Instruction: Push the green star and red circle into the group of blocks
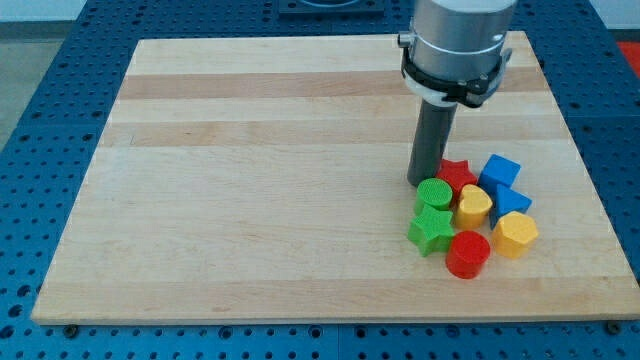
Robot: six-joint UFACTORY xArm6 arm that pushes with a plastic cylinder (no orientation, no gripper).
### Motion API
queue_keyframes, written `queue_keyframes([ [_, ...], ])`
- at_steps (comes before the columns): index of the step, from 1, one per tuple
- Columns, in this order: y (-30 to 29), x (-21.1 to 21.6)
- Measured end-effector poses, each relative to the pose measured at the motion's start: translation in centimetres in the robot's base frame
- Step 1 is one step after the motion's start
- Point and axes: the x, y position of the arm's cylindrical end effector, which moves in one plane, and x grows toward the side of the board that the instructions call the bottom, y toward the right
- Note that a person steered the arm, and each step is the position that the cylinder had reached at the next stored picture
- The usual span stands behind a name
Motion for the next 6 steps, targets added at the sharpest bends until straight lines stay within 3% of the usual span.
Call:
queue_keyframes([
  [2, 0.1, 0.3],
  [3, -3.7, 1.1],
  [4, -7.7, 5.1],
  [5, -7.8, 10.0],
  [6, -4.8, 10.6],
])
